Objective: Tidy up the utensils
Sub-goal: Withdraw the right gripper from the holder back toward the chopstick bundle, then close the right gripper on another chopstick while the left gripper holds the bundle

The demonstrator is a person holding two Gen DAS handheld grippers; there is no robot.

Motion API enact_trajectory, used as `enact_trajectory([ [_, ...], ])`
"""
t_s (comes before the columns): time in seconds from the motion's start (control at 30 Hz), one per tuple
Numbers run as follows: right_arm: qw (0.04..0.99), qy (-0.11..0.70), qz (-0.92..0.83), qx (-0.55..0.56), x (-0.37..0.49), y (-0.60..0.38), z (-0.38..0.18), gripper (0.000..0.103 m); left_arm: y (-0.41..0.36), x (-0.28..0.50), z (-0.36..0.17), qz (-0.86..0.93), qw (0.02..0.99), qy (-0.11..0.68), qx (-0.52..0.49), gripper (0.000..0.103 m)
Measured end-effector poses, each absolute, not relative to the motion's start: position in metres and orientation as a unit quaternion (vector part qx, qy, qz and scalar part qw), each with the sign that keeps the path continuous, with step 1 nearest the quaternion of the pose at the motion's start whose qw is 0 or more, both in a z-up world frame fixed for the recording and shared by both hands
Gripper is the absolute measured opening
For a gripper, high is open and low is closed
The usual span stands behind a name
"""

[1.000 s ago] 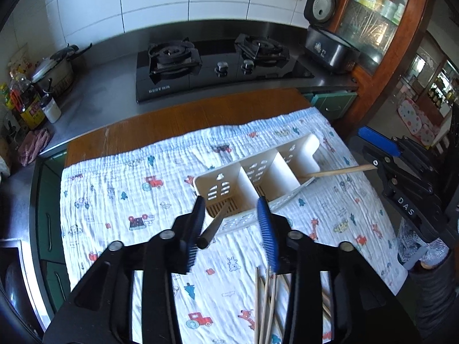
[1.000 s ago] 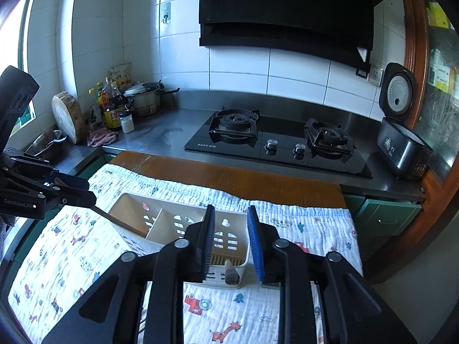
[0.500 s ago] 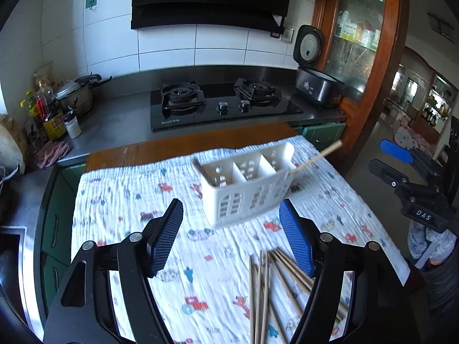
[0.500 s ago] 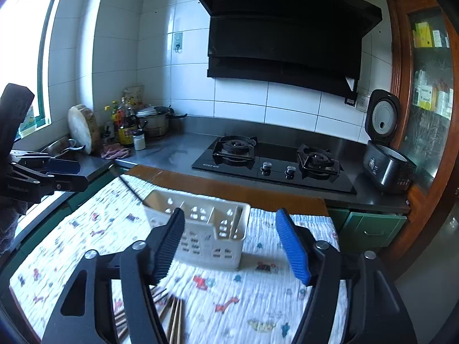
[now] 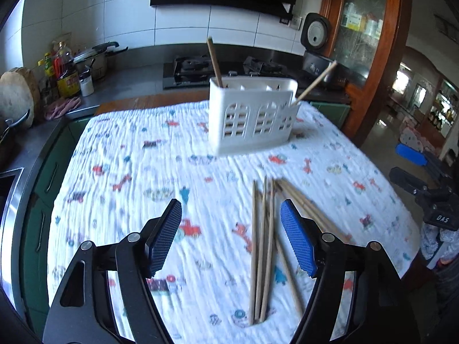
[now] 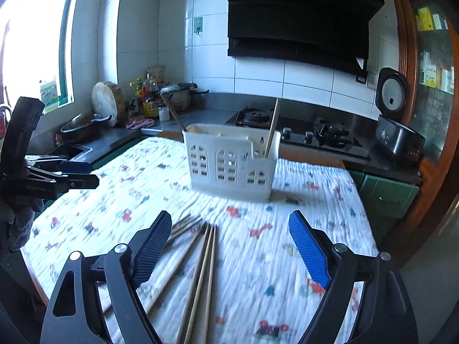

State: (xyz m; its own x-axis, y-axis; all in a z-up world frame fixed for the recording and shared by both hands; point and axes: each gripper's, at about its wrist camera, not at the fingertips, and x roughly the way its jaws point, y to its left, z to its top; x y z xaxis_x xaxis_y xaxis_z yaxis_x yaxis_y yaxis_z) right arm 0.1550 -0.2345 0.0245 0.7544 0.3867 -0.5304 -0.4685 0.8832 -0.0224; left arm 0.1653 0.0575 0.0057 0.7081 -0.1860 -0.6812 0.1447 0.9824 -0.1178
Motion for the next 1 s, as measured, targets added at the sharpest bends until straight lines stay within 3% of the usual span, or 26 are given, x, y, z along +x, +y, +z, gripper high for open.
enact_trajectory([
  [0.23,0.926,0.291,0.229,-0.070,0.136,-0.242,-0.010,0.082,0.047,0.146,-0.034,-0.093,0.913,0.397,-0.014,0.068],
  [0.57,0.918,0.325,0.223,-0.055,0.131,-0.254,-0.037,0.082,0.039,0.145,-0.077,-0.111,0.889,0.444,-0.008,0.028],
  [0.77,0.912,0.342,0.224,-0.045,0.130,-0.254,-0.050,0.082,0.029,0.147,-0.089,-0.130,0.880,0.456,0.001,0.014],
  [1.0,0.908,0.351,0.225,-0.046,0.129,-0.254,-0.059,0.082,0.028,0.151,-0.098,-0.135,0.874,0.466,-0.003,0.009],
])
